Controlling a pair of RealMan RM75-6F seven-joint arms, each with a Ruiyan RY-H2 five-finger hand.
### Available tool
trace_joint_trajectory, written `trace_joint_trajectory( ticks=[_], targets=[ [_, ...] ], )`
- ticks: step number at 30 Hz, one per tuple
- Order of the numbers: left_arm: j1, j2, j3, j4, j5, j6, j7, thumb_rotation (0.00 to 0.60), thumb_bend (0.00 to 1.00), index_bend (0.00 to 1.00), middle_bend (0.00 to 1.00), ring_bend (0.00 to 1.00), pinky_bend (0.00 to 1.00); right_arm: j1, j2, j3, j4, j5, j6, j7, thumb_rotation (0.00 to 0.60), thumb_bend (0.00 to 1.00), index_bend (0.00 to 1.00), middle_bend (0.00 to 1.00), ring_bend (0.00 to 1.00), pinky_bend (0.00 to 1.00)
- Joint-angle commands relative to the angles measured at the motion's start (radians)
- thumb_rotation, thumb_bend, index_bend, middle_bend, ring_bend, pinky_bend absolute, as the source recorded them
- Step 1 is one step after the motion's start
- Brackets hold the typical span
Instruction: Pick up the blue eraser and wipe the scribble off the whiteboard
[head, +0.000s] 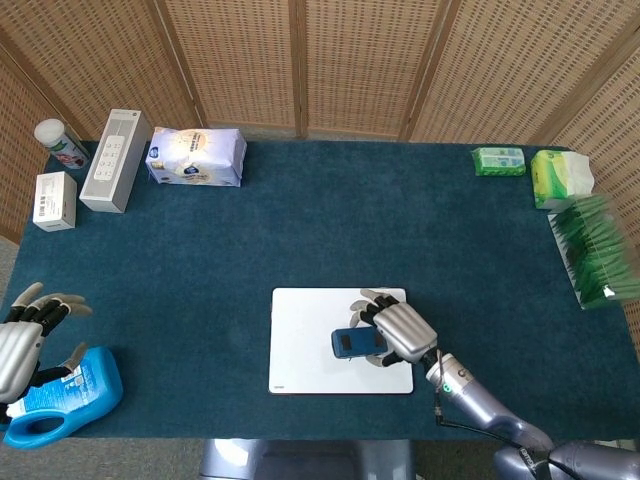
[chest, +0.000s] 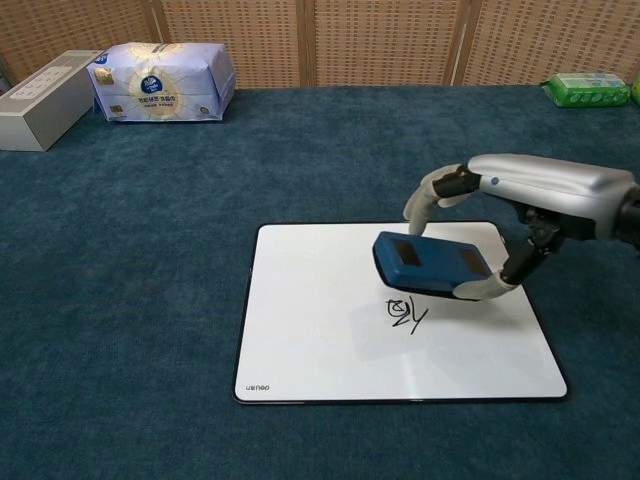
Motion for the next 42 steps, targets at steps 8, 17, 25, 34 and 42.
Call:
trace_joint_trajectory(
  ticks=[8,17,25,34,42],
  targets=[
    [0.001,0.004,-0.003,-0.009,-0.007,0.0,0.011,0.6,0.43,0.34,0.28,0.23,0.08,0.06,-0.068,-0.014,0.086,-0.067,-0.015,0.047,0.6,0.21,0.61,0.25,0.08,0.18],
    [0.009,0.011,-0.001,-0.018,-0.006,0.008,0.013,0.6,0.43,0.34,0.28,0.23,0.08,0.105,-0.13,-0.017,0.11,-0.079,-0.035,0.011,0.6,0.21,0.61,0.25,0.08,0.16],
    [0.017,0.016,0.002,-0.015,0.0,0.016,0.005,0.6,0.43,0.34,0.28,0.23,0.08,0.12,-0.185,-0.011,0.15,-0.037,-0.047,-0.08,0.6,0.21,0.61,0.24,0.07,0.15],
    [0.022,0.019,0.004,-0.011,0.005,0.02,-0.004,0.6,0.43,0.34,0.27,0.23,0.08,0.12,-0.206,-0.026,0.172,-0.002,-0.052,-0.123,0.6,0.21,0.61,0.24,0.07,0.15],
    [0.022,0.021,0.002,-0.017,0.01,0.022,0.001,0.6,0.43,0.34,0.27,0.23,0.08,0.111,-0.194,-0.043,0.175,0.012,-0.047,-0.124,0.6,0.21,0.61,0.24,0.07,0.15]
  ],
)
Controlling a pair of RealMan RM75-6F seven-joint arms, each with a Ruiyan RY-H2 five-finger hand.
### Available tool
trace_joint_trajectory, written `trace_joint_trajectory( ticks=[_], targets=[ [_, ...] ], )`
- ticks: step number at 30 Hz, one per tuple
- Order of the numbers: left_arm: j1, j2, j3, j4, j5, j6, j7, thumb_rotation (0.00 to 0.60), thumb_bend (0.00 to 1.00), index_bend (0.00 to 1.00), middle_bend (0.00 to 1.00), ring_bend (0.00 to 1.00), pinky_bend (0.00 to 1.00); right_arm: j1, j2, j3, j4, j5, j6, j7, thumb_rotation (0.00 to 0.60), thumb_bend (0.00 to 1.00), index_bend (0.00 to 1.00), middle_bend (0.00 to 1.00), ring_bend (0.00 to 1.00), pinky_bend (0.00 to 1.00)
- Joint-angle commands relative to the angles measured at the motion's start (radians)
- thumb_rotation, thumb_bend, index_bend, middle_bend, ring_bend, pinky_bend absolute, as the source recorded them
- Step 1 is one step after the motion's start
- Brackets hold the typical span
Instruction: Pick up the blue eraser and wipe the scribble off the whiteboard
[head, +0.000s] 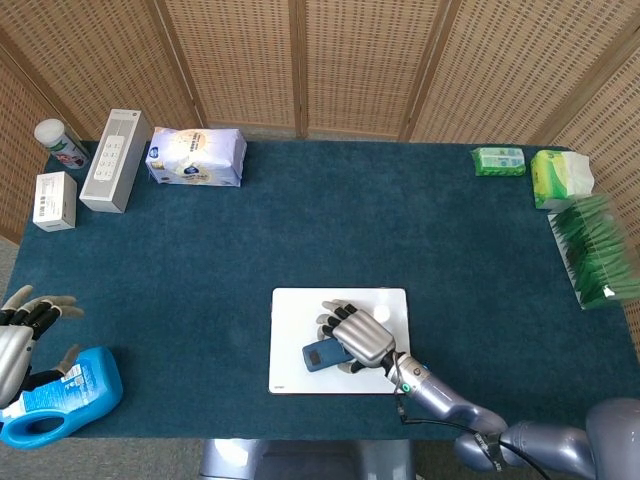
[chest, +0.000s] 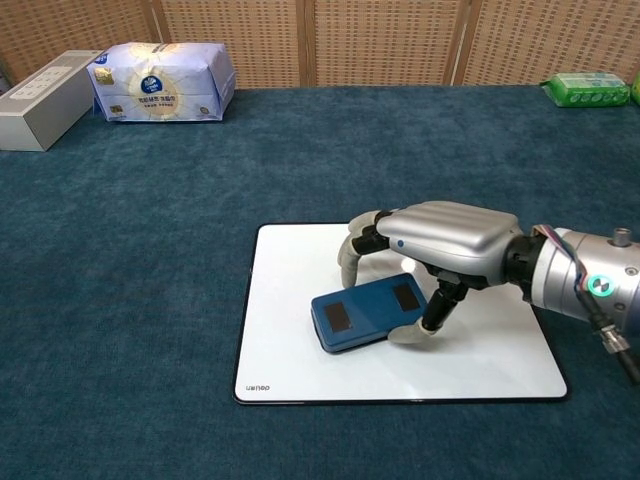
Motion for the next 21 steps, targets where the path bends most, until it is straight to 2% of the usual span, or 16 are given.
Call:
trace_joint_trajectory(
  ticks=[1,6,13,21],
  targets=[
    [0.0,0.0,-0.001,-0.002,0.001,0.0,0.002,0.6,0.43,0.34,0.27,0.23,0.08,-0.003,0.005,-0.004,-0.001,0.004,0.002,0.001,0.6,0.21,0.61,0.24,0.07,0.15],
    [-0.002,-0.001,-0.002,-0.005,0.005,-0.001,0.008,0.6,0.43,0.34,0.27,0.23,0.08,-0.01,0.018,-0.011,-0.002,0.012,0.008,0.001,0.6,0.21,0.61,0.24,0.07,0.14],
    [-0.008,-0.005,-0.004,-0.011,0.005,-0.01,0.018,0.6,0.43,0.34,0.27,0.23,0.08,-0.033,0.049,-0.022,-0.002,0.028,0.025,0.016,0.6,0.21,0.61,0.24,0.02,0.01],
    [-0.016,-0.008,-0.008,-0.017,0.004,-0.019,0.029,0.6,0.43,0.34,0.27,0.23,0.08,-0.067,0.093,-0.027,-0.01,0.039,0.07,0.015,0.6,0.21,0.61,0.22,0.0,0.0]
  ],
)
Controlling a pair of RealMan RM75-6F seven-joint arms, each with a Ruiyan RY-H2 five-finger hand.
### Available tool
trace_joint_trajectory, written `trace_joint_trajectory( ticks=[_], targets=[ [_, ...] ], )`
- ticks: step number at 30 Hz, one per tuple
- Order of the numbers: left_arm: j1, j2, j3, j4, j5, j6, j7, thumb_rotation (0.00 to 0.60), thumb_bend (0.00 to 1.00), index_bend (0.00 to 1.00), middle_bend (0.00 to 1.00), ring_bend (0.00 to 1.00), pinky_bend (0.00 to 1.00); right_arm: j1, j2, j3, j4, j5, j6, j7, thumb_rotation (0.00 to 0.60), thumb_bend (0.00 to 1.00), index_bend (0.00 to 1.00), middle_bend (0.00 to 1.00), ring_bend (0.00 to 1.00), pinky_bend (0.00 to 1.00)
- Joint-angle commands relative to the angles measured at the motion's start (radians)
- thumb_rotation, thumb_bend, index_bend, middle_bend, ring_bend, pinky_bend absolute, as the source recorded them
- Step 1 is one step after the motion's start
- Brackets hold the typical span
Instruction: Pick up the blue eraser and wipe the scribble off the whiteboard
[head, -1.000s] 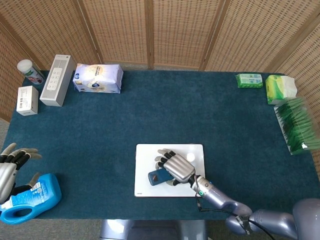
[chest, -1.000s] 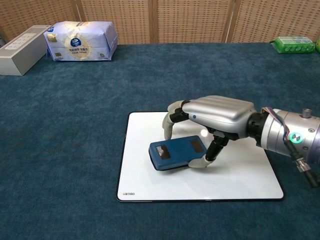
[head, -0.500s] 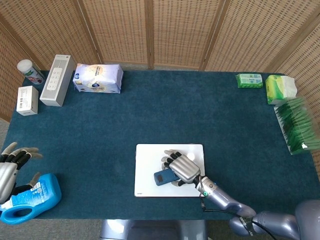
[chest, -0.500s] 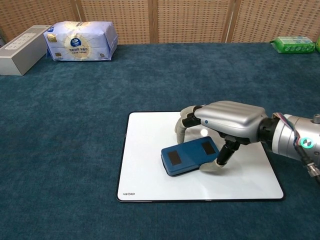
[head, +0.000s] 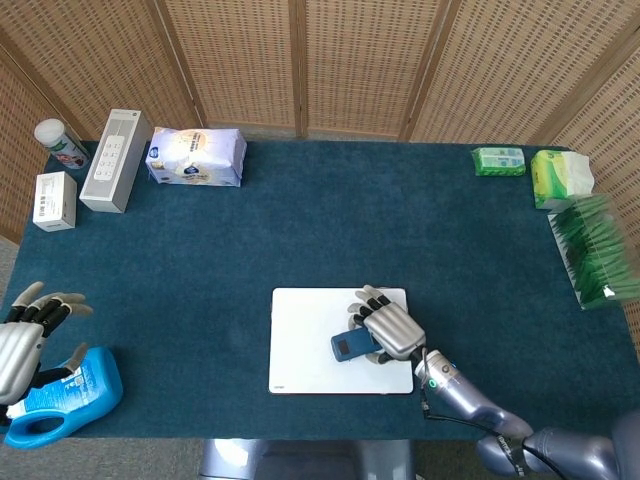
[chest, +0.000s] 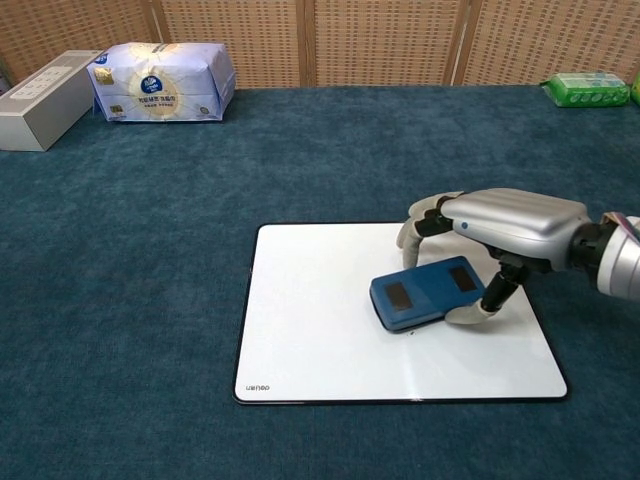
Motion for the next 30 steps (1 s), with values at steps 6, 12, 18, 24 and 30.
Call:
trace_joint_trajectory(
  ticks=[6,12,18,24,30],
  targets=[
    [-0.004,-0.008,0.001,0.008,-0.004,-0.01,-0.006,0.6,0.43,0.34,0.27,0.23,0.08,-0.015,0.019,0.002,-0.018,0.005,0.019,-0.001,0.6,0.21,0.62,0.19,0.0,0.0],
    [0.004,-0.007,0.003,0.023,-0.006,0.0,-0.024,0.6,0.43,0.34,0.27,0.23,0.08,0.008,-0.015,0.02,-0.017,0.011,-0.005,-0.009,0.6,0.21,0.62,0.16,0.0,0.0],
    [0.012,-0.003,0.006,0.038,-0.007,0.007,-0.045,0.6,0.43,0.34,0.27,0.23,0.08,0.045,-0.071,0.043,-0.004,0.03,-0.047,-0.035,0.6,0.21,0.61,0.15,0.0,0.0],
    [0.02,0.002,0.008,0.045,-0.007,0.018,-0.057,0.6,0.43,0.34,0.27,0.23,0.08,0.059,-0.097,0.053,0.014,0.059,-0.068,-0.06,0.6,0.21,0.58,0.17,0.0,0.0],
    [0.018,0.0,0.008,0.042,-0.001,0.016,-0.054,0.6,0.43,0.34,0.27,0.23,0.08,0.043,-0.088,0.042,0.018,0.073,-0.058,-0.057,0.6,0.21,0.57,0.17,0.0,0.0]
  ],
)
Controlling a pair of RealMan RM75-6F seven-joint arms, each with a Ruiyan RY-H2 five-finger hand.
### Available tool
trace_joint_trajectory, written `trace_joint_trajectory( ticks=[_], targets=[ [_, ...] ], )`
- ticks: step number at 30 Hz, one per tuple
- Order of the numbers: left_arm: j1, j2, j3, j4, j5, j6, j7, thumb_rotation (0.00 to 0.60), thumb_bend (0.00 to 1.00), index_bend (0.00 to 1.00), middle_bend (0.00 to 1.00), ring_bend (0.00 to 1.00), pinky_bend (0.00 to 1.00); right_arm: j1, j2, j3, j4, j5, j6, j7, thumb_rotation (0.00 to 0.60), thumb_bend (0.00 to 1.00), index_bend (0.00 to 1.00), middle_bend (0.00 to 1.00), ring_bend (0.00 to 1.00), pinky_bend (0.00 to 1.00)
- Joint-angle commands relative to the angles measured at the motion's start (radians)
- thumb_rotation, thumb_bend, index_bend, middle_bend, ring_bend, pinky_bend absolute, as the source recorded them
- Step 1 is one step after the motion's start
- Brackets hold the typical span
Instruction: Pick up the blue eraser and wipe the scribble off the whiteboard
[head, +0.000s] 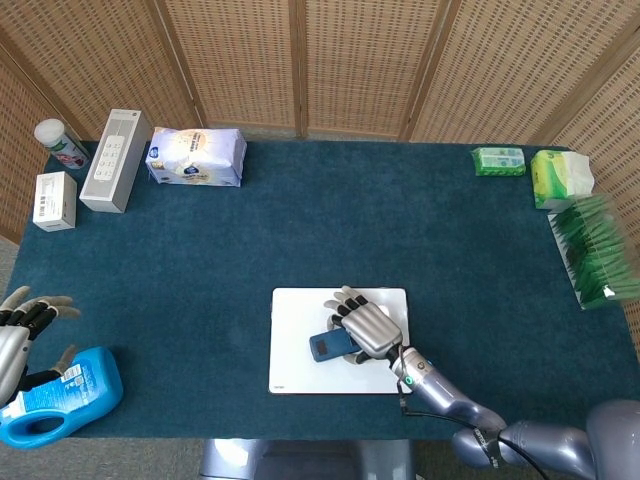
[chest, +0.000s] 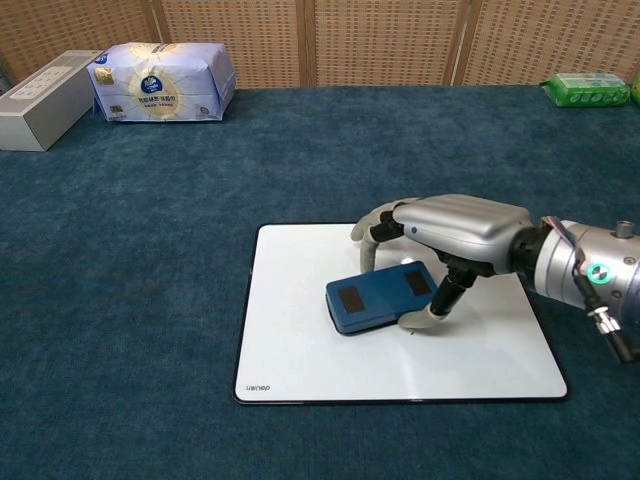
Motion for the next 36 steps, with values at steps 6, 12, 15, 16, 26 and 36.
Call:
trace_joint_trajectory(
  ticks=[6,12,15,16,26,36],
  targets=[
    [-0.005,-0.003,-0.003,-0.009,0.006,-0.003,0.014,0.6,0.43,0.34,0.27,0.22,0.08,-0.021,0.026,-0.013,-0.009,0.006,0.021,0.001,0.6,0.21,0.57,0.17,0.0,0.0],
    [-0.011,-0.005,-0.005,-0.016,0.011,-0.007,0.023,0.6,0.43,0.34,0.27,0.23,0.08,-0.049,0.06,-0.025,-0.024,0.015,0.047,0.005,0.6,0.21,0.57,0.17,0.0,0.0],
    [-0.014,-0.007,-0.006,-0.017,0.013,-0.011,0.025,0.6,0.43,0.34,0.27,0.23,0.07,-0.072,0.091,-0.035,-0.035,0.023,0.069,0.002,0.6,0.21,0.57,0.17,0.0,0.0],
    [-0.016,-0.009,-0.007,-0.016,0.013,-0.013,0.025,0.6,0.43,0.34,0.27,0.23,0.08,-0.08,0.107,-0.038,-0.048,0.021,0.08,0.0,0.6,0.21,0.57,0.17,0.0,0.0],
    [-0.01,-0.009,-0.006,-0.001,0.009,-0.004,0.009,0.6,0.43,0.34,0.27,0.23,0.08,-0.052,0.095,-0.014,-0.071,0.034,0.044,-0.026,0.6,0.21,0.56,0.17,0.0,0.0],
    [0.002,-0.003,-0.001,0.019,0.003,0.005,-0.017,0.6,0.43,0.34,0.27,0.22,0.08,0.012,0.0,0.017,-0.033,0.062,-0.025,-0.062,0.6,0.21,0.56,0.17,0.0,0.0]
  ],
)
